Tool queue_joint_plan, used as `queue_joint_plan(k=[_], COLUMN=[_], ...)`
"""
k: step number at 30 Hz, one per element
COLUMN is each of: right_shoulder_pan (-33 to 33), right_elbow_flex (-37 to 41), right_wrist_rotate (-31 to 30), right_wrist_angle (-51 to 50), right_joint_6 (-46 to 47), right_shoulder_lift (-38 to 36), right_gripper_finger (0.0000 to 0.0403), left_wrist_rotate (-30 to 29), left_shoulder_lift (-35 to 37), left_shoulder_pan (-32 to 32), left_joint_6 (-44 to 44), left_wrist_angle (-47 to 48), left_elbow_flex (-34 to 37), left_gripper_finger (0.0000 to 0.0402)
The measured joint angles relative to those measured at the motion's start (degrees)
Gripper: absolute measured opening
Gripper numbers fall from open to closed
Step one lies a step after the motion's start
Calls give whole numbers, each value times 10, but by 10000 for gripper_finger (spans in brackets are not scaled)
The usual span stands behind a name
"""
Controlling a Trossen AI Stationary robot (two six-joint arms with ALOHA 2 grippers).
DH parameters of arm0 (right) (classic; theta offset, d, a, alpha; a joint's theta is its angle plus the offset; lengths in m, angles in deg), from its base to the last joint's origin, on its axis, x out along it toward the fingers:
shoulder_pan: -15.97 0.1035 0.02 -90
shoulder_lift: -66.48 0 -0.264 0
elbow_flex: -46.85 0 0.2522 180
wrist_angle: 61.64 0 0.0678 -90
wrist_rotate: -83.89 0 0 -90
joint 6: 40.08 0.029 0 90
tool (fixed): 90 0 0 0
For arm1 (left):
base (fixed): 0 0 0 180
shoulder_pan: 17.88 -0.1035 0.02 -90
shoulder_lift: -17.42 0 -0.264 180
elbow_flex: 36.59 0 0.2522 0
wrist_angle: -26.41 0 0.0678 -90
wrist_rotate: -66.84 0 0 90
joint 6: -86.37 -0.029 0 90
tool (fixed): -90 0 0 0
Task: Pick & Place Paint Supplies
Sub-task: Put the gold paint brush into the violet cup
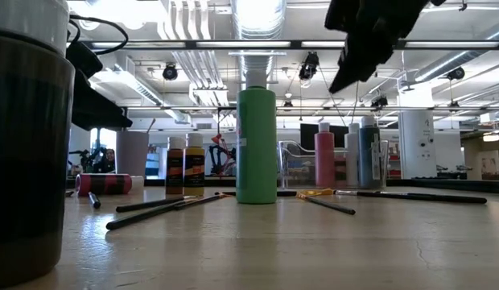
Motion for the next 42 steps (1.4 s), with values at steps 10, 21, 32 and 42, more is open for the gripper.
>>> queue_joint_plan(k=[10, 21, 32, 42], right_shoulder_pan=[-11, -13, -12, -36], right_elbow_flex=[0, 6, 6, 6], right_wrist_rotate=[-76, -71, -55, -9], right_wrist_angle=[-94, -58, -22, 39], right_joint_6=[93, 22, -22, -75], right_shoulder_lift=[46, 72, 117, 178], right_gripper_finger=[9, 78, 173, 199], left_wrist_rotate=[0, 0, 0, 0], left_shoulder_lift=[0, 0, 0, 0], left_shoulder_pan=[0, 0, 0, 0], left_joint_6=[0, 0, 0, 0], left_wrist_angle=[0, 0, 3, 5], left_elbow_flex=[0, 0, 0, 0], left_gripper_finger=[289, 289, 289, 289])
